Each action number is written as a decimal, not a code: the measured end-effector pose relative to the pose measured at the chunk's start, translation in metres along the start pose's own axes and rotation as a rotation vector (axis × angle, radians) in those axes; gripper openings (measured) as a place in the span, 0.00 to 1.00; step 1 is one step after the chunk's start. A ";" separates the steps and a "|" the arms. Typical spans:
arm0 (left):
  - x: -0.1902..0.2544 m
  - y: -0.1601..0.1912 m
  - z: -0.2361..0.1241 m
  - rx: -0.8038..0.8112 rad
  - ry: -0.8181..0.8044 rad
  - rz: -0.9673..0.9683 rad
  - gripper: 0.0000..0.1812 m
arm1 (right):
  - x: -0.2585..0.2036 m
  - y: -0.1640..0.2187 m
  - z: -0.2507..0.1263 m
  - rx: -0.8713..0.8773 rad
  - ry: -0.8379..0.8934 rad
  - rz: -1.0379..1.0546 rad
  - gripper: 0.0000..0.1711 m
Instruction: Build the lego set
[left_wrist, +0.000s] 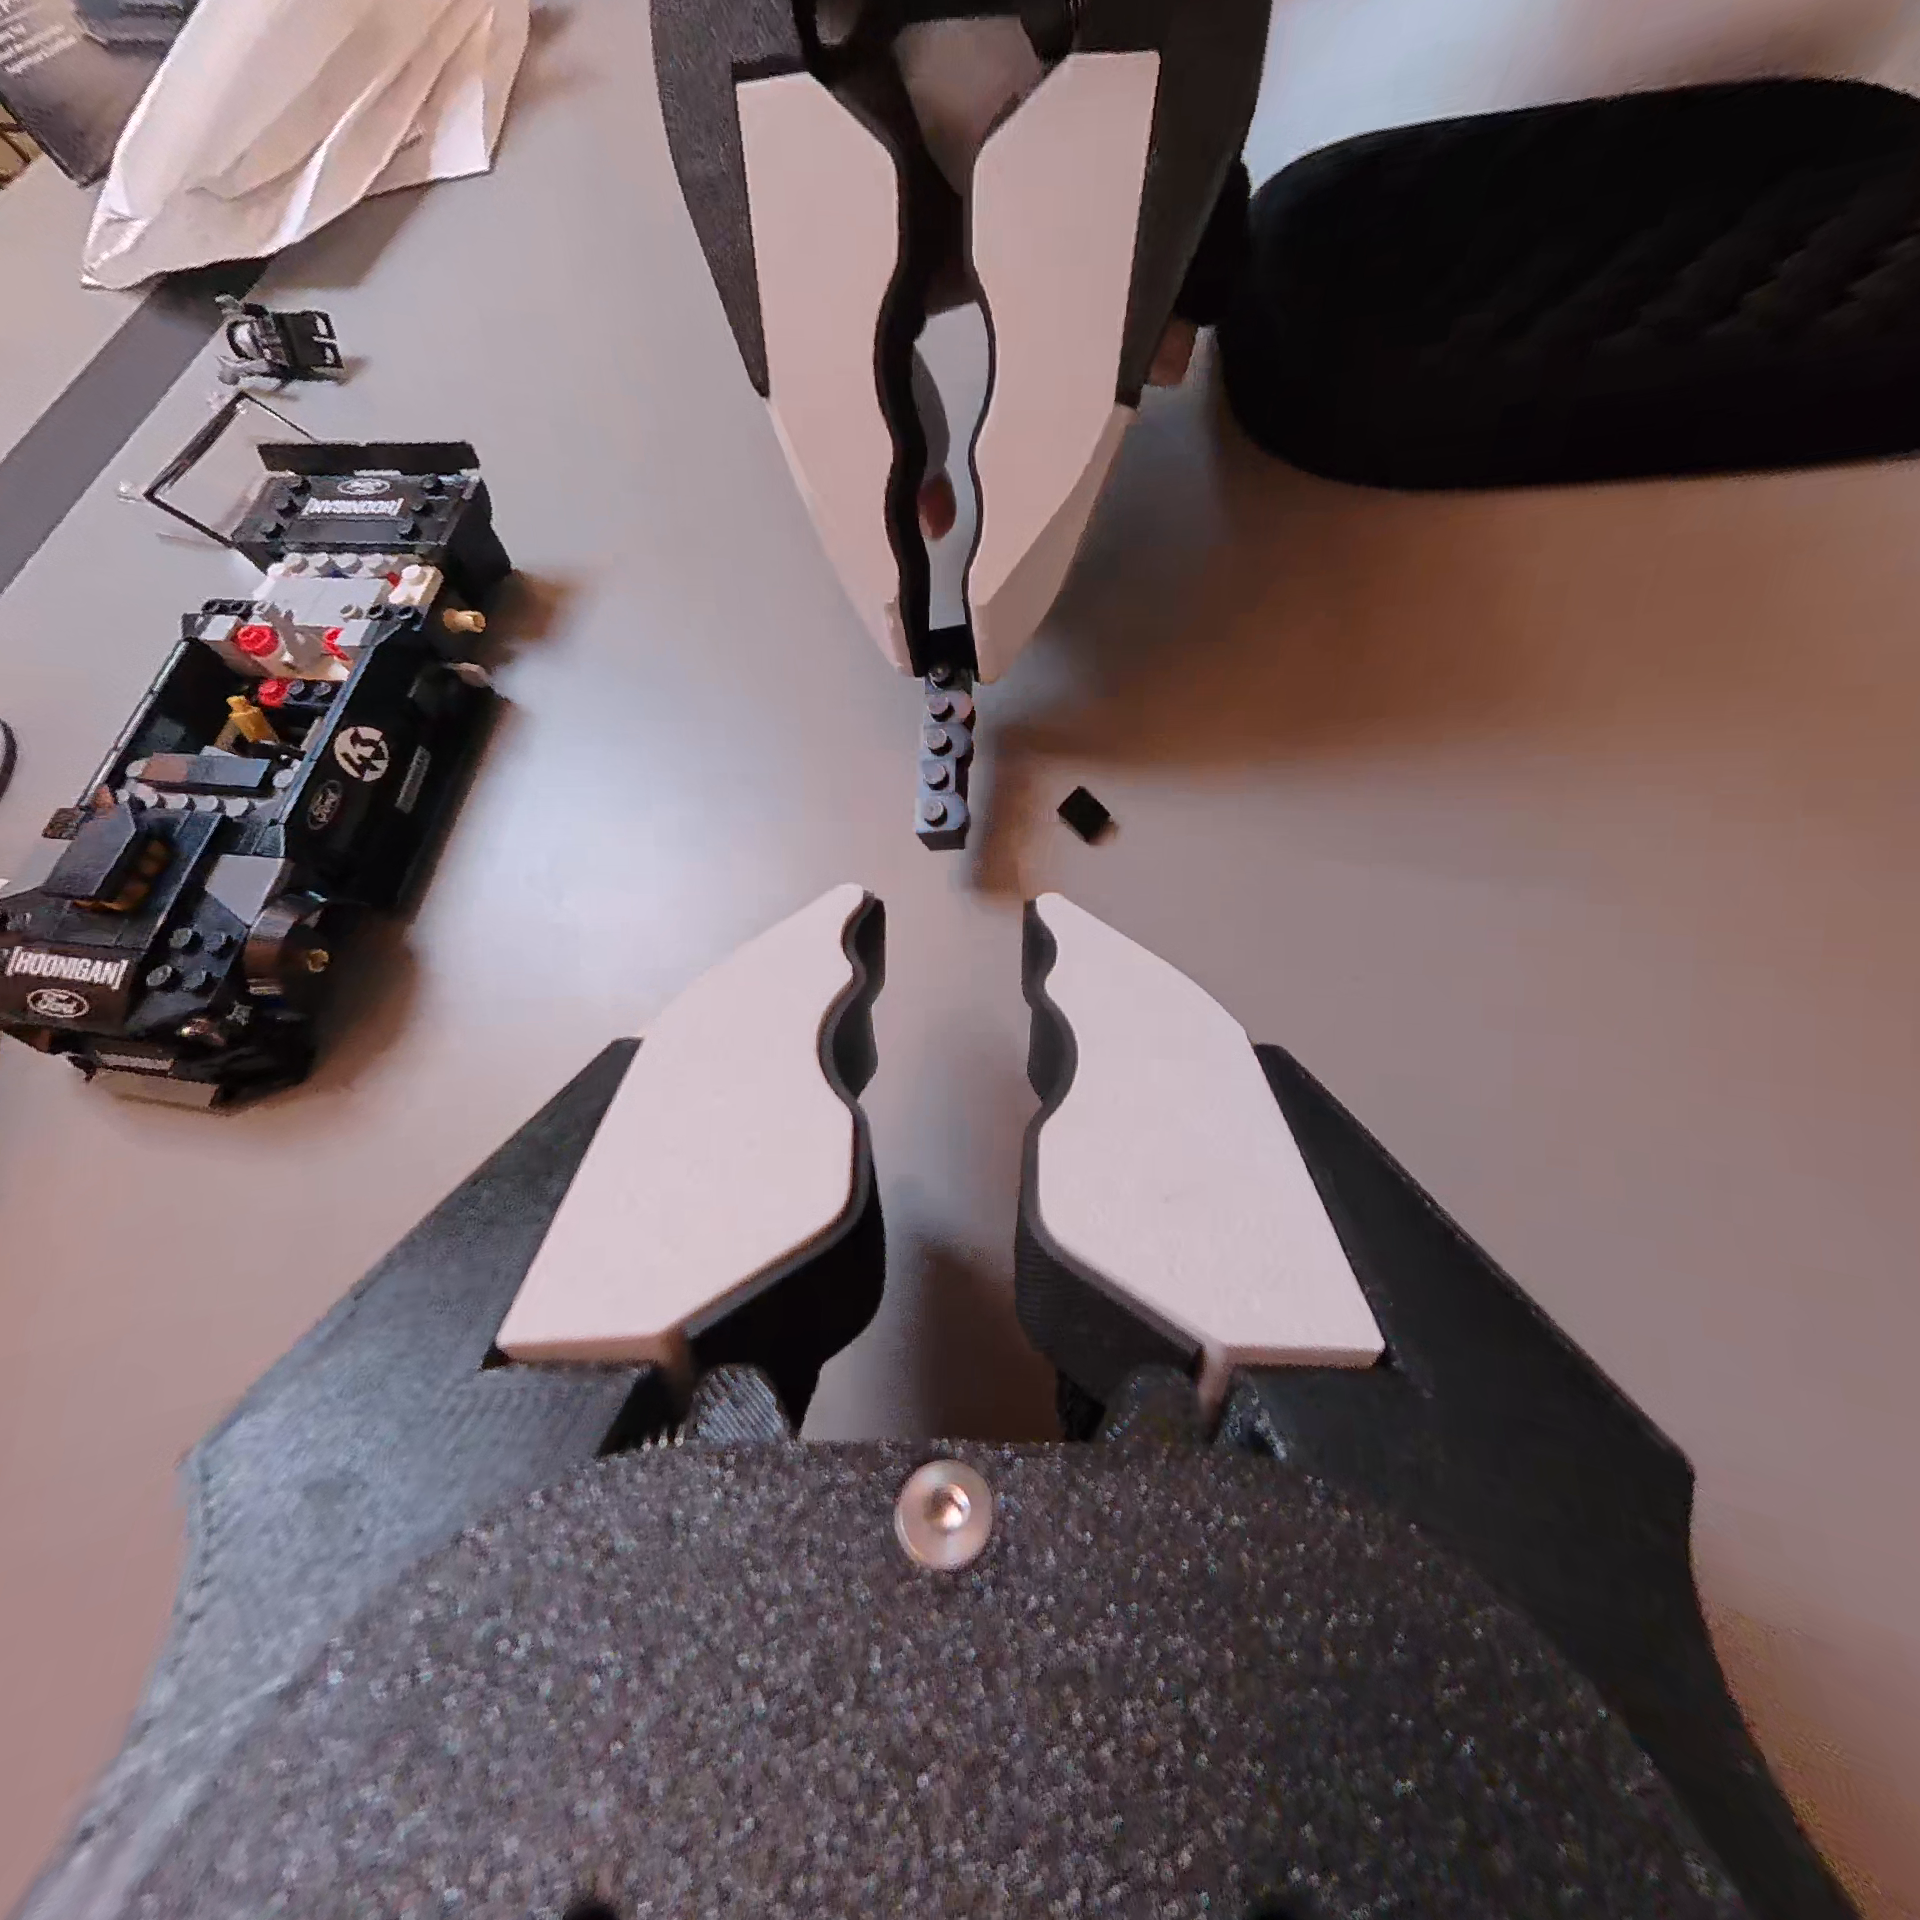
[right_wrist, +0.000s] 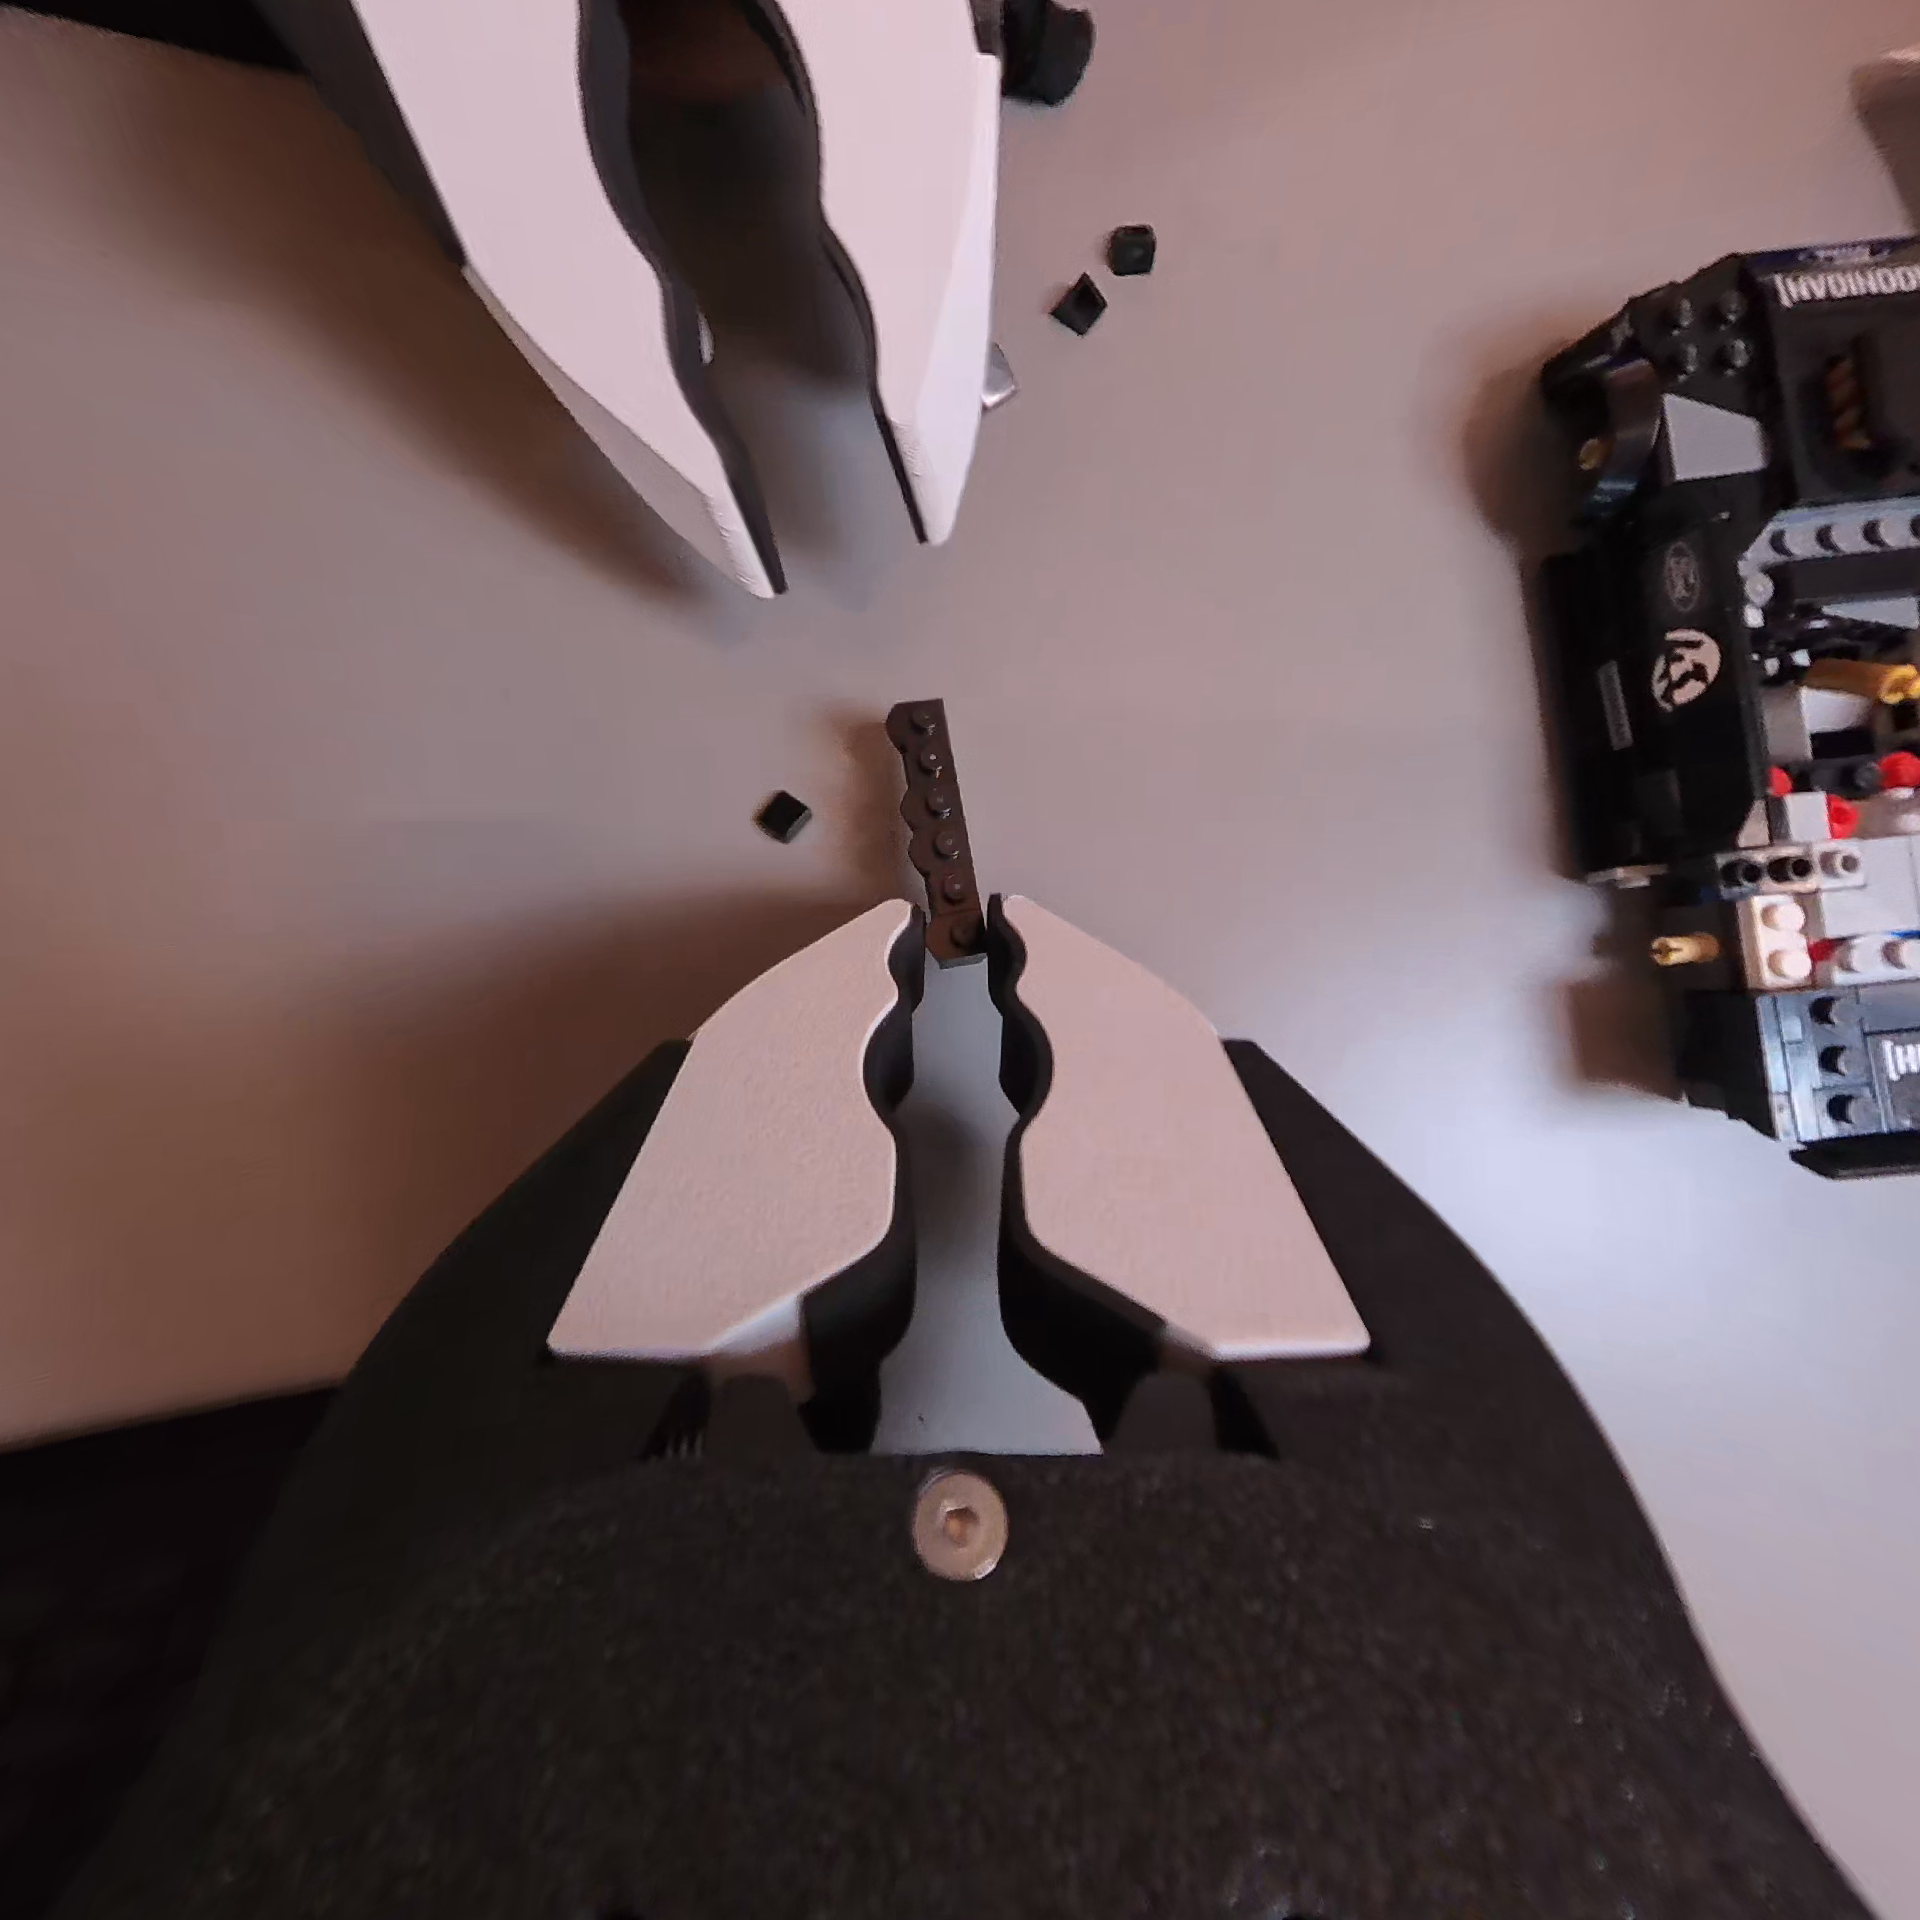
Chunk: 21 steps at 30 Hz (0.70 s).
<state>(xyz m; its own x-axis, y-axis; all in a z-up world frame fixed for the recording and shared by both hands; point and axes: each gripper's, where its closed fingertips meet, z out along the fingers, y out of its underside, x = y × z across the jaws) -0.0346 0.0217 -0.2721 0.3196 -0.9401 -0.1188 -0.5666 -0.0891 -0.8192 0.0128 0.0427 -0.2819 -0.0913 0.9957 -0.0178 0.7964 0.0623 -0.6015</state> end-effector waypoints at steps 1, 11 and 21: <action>0.000 0.001 0.000 -0.004 -0.001 0.003 0.14 | 0.001 0.002 0.000 0.000 0.006 0.011 0.07; 0.021 0.001 0.010 -0.068 0.057 0.001 0.11 | -0.007 0.028 -0.011 -0.020 0.093 0.133 0.07; 0.029 -0.002 0.034 -0.182 0.104 -0.108 0.10 | -0.013 0.037 -0.012 0.003 0.139 0.174 0.07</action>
<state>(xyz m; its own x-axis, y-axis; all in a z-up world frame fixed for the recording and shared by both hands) 0.0020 0.0058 -0.2928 0.3113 -0.9498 0.0301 -0.6639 -0.2400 -0.7083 0.0504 0.0326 -0.2941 0.1307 0.9914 -0.0112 0.7910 -0.1111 -0.6016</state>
